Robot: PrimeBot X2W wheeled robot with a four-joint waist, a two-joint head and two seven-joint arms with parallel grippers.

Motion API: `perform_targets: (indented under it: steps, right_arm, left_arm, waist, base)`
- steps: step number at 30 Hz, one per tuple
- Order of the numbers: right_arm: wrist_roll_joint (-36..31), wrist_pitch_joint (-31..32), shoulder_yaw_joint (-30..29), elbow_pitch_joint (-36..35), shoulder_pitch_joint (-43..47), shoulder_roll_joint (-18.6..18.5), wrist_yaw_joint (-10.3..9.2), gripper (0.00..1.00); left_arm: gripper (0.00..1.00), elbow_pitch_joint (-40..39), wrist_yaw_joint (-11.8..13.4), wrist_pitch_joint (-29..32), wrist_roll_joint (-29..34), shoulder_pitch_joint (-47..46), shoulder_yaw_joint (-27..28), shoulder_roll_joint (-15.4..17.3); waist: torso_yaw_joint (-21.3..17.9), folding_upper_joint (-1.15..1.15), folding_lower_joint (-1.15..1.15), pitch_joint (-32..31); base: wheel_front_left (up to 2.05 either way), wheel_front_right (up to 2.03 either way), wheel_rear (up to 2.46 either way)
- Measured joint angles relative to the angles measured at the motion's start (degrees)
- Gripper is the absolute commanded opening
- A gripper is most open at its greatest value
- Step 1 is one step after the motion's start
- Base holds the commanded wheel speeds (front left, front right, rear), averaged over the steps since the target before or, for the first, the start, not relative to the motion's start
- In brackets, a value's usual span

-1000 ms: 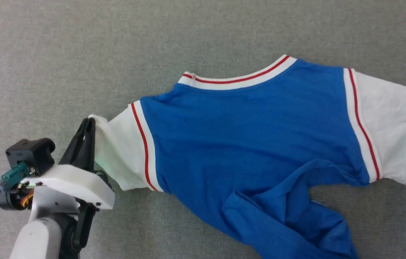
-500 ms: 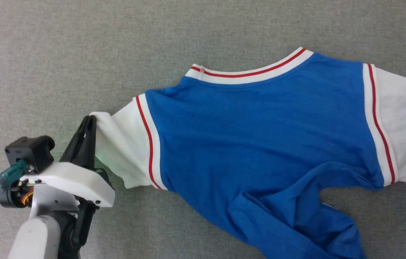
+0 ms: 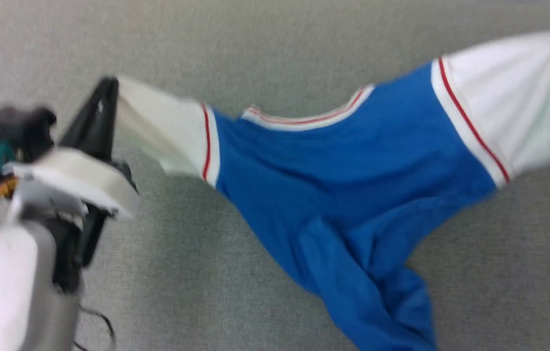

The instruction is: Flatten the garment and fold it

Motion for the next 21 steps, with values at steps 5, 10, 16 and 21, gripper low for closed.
perform_targets:
  steps: [5, 10, 16, 21]
  right_arm:
    - [-0.30, -1.87, 5.09, 2.01, -7.20, -1.79, 0.01, 0.00]
    - [-0.59, -1.82, 9.24, 5.84, -15.39, -3.34, 0.01, 0.00]
    - [-0.89, -0.69, 11.35, 11.71, -26.74, -4.00, 0.01, 0.00]
    - [-1.01, 1.02, 12.25, 16.05, -36.12, -2.76, 0.01, 0.00]
  left_arm:
    - [0.00, 4.33, -3.23, 3.45, 2.32, -11.11, -2.01, 3.69]
    - [0.00, 8.43, -6.10, 6.81, 3.82, -22.45, -4.12, 6.02]
    - [0.00, 13.78, -7.53, 11.34, 3.78, -35.71, -6.04, 5.77]
    - [0.00, 17.67, -7.51, 15.21, 3.58, -45.00, -6.12, 5.50]
  waist:
    - [-1.23, 0.00, 0.00, -4.89]
    - [-2.59, 0.00, -0.01, -9.27]
    - [-4.74, 0.00, -0.01, -12.14]
    - [-6.25, 0.00, -0.02, -12.17]
  base:
    - [0.00, 0.00, 0.00]
    - [0.00, 0.00, 0.00]
    - [0.00, 0.00, 0.00]
    - [0.00, 0.00, 0.00]
